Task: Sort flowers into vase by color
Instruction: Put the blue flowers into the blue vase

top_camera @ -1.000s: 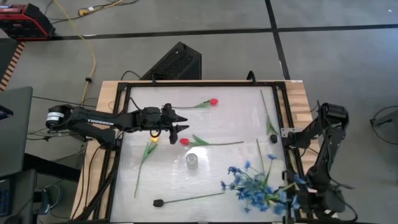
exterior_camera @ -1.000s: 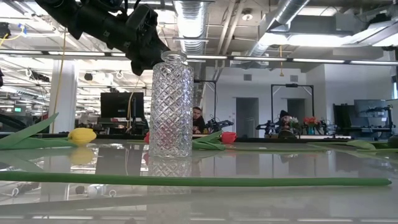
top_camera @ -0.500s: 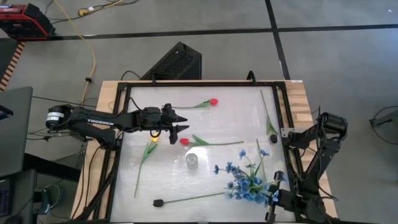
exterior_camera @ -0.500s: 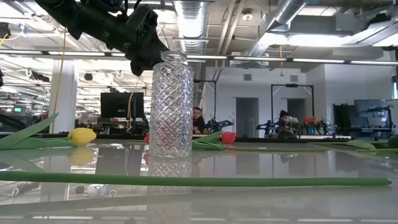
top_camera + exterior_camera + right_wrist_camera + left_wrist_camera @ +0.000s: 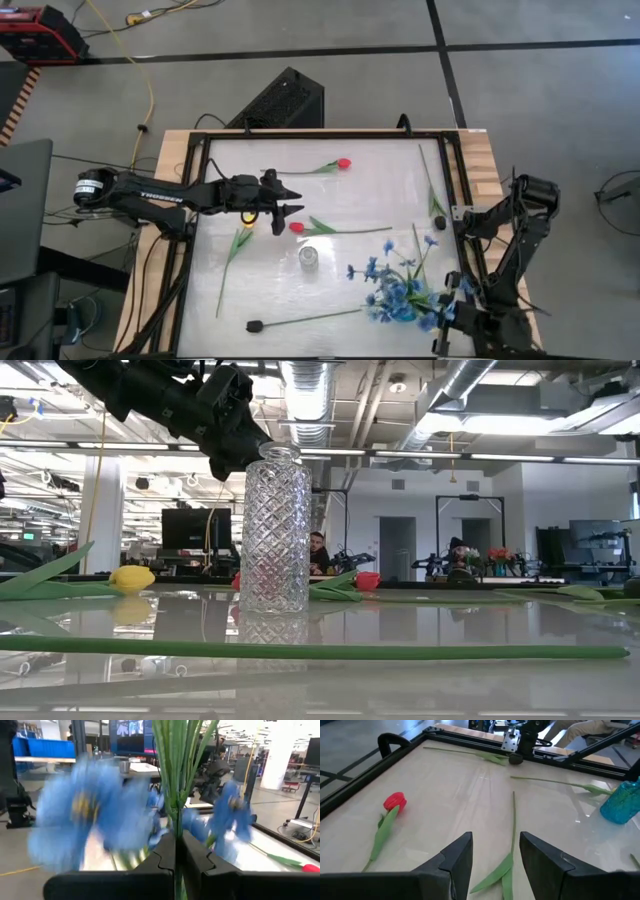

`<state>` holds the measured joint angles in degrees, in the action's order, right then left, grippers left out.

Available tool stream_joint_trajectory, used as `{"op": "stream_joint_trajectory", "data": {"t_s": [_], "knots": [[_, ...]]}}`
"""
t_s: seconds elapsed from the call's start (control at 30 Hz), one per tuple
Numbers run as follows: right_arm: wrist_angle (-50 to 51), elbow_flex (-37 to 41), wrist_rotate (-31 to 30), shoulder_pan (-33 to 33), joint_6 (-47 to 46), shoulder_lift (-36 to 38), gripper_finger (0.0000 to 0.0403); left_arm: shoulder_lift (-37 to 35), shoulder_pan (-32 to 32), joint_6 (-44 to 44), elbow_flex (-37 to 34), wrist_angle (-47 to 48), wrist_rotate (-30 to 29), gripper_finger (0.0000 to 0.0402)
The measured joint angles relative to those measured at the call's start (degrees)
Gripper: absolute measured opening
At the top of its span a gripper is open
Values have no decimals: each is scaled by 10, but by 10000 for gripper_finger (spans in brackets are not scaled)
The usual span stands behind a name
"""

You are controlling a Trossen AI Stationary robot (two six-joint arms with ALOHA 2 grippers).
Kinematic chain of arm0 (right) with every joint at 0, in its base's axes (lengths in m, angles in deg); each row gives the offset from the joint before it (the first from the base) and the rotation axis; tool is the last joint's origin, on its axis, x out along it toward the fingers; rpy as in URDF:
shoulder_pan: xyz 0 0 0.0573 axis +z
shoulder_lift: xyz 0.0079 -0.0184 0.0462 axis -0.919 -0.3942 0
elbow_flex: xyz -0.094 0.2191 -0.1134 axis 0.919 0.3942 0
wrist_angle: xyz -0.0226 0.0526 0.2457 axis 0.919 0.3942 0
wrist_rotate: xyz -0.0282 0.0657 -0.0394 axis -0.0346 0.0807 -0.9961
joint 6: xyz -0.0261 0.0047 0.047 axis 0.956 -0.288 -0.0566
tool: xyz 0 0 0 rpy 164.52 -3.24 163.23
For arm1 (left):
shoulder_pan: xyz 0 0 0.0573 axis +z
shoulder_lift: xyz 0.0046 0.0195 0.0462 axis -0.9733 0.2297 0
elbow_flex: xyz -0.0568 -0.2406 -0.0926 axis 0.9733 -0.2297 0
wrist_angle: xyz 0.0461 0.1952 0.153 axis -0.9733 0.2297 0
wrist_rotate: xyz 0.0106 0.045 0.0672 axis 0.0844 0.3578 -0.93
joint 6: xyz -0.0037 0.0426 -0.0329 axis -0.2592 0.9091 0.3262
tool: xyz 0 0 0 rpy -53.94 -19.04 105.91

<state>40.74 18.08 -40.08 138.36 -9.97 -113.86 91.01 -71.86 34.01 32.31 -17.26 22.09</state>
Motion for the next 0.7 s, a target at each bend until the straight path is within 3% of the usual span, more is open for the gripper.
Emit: {"op": "stream_joint_trajectory", "data": {"t_s": [0.3,0.53,0.7], "knots": [[11,0,0,9,58,49,36,0,-1,6,0,3,0,151],[9,-44,-1,-24,220,125,36,0,-1,23,0,-56,52,151],[10,-64,0,-71,301,182,36,0,-1,23,0,-48,50,151]]}}
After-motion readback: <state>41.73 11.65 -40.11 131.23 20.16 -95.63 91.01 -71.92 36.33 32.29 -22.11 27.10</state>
